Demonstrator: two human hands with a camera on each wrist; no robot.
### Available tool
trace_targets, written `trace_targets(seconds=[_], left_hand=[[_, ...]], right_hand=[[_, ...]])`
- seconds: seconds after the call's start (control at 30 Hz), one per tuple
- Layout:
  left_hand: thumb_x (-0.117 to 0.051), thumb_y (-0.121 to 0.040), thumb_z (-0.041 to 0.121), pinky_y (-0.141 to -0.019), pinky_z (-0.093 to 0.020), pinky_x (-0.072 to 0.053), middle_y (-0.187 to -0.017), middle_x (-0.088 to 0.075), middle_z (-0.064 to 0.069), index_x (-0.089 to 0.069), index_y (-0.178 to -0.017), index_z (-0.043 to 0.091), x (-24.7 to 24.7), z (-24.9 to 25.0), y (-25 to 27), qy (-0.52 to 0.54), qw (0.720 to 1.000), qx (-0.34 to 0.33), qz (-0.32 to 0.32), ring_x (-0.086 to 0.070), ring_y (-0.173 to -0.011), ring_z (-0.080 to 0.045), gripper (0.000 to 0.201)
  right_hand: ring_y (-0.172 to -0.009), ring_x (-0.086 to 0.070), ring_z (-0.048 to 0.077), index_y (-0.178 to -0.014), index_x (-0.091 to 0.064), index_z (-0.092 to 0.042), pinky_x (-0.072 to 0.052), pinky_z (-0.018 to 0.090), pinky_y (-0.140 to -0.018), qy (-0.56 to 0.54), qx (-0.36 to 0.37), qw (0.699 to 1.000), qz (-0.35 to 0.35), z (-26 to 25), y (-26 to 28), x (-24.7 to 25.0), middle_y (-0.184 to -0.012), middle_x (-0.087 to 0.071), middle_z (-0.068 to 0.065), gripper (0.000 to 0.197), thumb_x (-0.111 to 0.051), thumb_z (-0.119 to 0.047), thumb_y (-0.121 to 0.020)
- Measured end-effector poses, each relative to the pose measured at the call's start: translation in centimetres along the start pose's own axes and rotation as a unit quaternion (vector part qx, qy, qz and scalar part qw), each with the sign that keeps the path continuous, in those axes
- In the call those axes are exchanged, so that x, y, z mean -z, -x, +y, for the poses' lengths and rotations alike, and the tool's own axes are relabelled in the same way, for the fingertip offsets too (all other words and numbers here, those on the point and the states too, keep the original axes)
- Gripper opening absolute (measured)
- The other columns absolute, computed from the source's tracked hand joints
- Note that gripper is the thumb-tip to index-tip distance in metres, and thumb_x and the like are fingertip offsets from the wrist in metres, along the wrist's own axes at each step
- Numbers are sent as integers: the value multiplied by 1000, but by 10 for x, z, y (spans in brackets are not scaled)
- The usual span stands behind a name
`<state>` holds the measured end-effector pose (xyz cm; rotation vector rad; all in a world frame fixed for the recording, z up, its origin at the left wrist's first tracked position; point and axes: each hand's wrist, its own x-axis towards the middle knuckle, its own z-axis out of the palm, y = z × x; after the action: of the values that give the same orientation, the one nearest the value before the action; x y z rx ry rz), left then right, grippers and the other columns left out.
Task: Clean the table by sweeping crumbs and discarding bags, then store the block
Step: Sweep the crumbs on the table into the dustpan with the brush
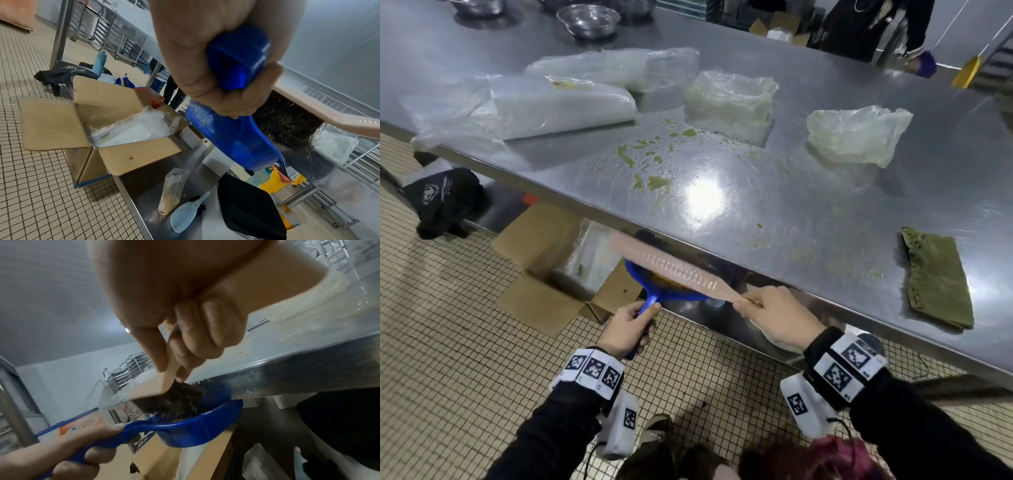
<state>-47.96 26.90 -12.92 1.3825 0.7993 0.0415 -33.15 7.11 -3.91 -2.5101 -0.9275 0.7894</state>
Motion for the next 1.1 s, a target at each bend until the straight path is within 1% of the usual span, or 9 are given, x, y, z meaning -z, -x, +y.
trace_targets(seconds=[0.1, 0.3, 0.47, 0.57, 0.63, 0.73, 0.9, 1.0, 1.1], left_hand=[[-50, -95, 19, -30, -14, -28, -47, -45, 4, -49, -75, 9, -1, -4, 0, -8, 1000, 3, 3, -33, -29, -6, 23], [-50, -95, 18, -29, -13, -27, -49, -43, 2, -52, -77, 10, -3, -11, 1, 8, 1000, 25, 9, -32, -28, -5, 20], [-50, -95, 19, -30, -13, -28, -43, -45, 6, -55, -89, 4, -1, -23, 1, -29, 999, 28, 1, -34, -29, -5, 17], [-50, -95, 19, -29, -14, -28, -43, -45, 6, -55, -94, 1, -1, -23, 0, -31, 999, 27, -2, -34, -29, -5, 19], [-50, -96, 20, -30, -14, -29, -44, -45, 6, -56, -95, 2, -1, -22, -1, -30, 999, 31, -5, -34, -29, -5, 19], [-51, -95, 21, -30, -14, -28, -45, -45, 6, -55, -95, 1, -1, -23, -2, -31, 999, 33, -2, -34, -30, -6, 21], [-52, -94, 21, -31, -14, -29, -47, -46, 6, -54, -90, 2, -3, -22, -5, -31, 999, 28, 2, -35, -30, -6, 20], [-52, -94, 21, -32, -14, -28, -48, -45, 5, -52, -83, 6, -7, -19, -6, -34, 999, 24, -5, -34, -30, -6, 19], [-52, -94, 21, -32, -13, -27, -46, -45, 6, -54, -82, 9, -10, -18, -5, -29, 999, 21, -1, -33, -29, -5, 18]], right_hand=[[-73, -60, 19, -107, -63, -27, -50, 34, -69, 88, 17, 996, 15, 1, 1, -4, -81, -65, 1, 33, -38, -46, -97], [-82, -64, 22, -109, -64, -25, -54, 37, -75, 111, 9, 994, 0, 7, -7, -12, -88, -69, 4, 35, -38, -45, -97], [-66, -56, 19, -104, -63, -26, -42, 31, -58, 86, 19, 995, 39, 12, -8, -8, -71, -58, -1, 33, -37, -44, -97], [-62, -54, 16, -104, -65, -26, -37, 29, -52, 109, 18, 994, 14, 14, -12, -6, -68, -57, -3, 32, -39, -44, -97], [-61, -54, 13, -105, -66, -27, -36, 27, -51, 92, 15, 996, -3, 18, -11, -5, -68, -58, -4, 32, -41, -45, -96], [-58, -50, 12, -107, -69, -20, -35, 28, -56, -45, 6, 999, 28, 23, -3, 6, -65, -56, -4, 32, -47, -41, -95], [-62, -38, 21, -75, -63, 10, -25, 33, -57, -133, -54, 966, 216, 31, -6, 48, -59, -41, 8, 46, -53, -31, -94], [-58, -37, 26, -49, -41, -2, -20, 37, -52, -75, -119, 966, 215, 33, -13, 65, -50, -36, 8, 53, -49, -25, -97], [-59, -31, 28, -45, -31, -14, -14, 40, -55, -56, -139, 971, 186, 27, -19, 65, -47, -29, 4, 55, -48, -21, -97]])
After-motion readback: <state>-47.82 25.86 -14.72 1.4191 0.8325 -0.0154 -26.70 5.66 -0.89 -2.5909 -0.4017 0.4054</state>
